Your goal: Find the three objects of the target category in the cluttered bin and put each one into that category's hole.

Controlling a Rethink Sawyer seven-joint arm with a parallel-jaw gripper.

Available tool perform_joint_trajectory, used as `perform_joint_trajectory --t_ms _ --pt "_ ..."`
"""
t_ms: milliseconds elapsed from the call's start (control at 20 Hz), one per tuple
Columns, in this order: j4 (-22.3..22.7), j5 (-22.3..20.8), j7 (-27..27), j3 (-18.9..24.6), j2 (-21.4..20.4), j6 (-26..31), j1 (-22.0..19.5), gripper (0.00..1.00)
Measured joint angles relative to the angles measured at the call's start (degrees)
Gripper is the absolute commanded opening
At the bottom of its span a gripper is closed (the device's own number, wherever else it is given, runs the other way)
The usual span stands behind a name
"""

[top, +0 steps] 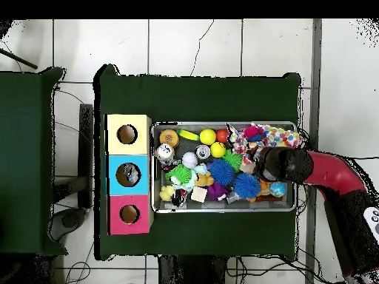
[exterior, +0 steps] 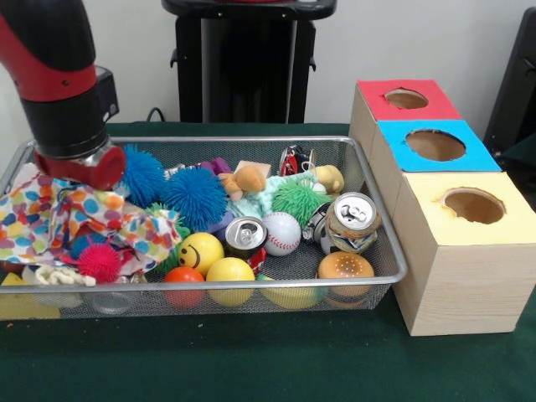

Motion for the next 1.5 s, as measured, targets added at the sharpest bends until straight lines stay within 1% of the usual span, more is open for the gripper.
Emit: perform_joint_trajectory --t_ms 250,500,850,900,1300,1500 --pt "-5.24 -0.32 -8.39 1.17 2.29 5.15 -0.26 1.00" --pt "-6.85 -0.38 -12.34 1.59 2.93 6.97 -0.25 1.00" --pt "-7.18 -0.47 -12.94 1.63 3.05 6.97 -0.26 1.00" --pt "-7.19 -0.48 -12.94 1.65 3.05 6.96 -0.32 0.00" --pt "-7.19 -0.53 -12.94 1.86 3.06 6.68 -1.01 0.00" --pt "-7.10 -0.72 -12.94 1.86 2.99 5.18 -1.14 0.00"
